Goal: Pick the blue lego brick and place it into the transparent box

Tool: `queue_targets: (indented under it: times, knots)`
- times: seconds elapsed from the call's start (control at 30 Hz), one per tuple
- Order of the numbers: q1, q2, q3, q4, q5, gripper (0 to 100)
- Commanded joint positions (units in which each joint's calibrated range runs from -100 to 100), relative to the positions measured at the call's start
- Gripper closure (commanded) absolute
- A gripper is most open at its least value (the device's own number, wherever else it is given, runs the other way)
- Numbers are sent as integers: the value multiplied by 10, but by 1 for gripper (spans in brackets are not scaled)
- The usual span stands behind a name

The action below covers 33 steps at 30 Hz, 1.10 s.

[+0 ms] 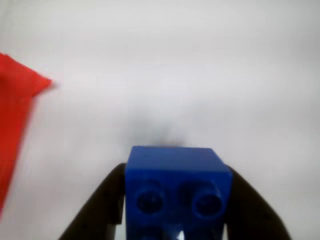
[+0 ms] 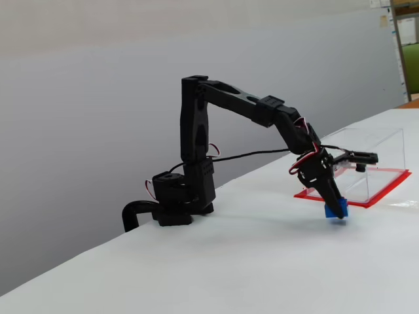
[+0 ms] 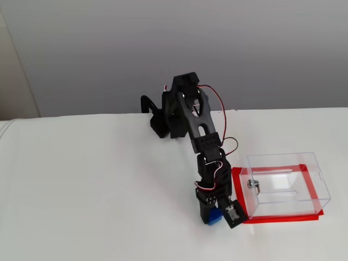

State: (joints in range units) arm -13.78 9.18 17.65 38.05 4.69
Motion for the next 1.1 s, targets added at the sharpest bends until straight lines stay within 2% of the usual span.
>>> queue_targets:
  times: [0.0, 0.9, 1.07]
  knots:
    - [-4, -78, -41, 2, -1, 85]
    - [-13, -423, -38, 115, -6, 85]
    - [-13, -436, -36, 125, -27, 85]
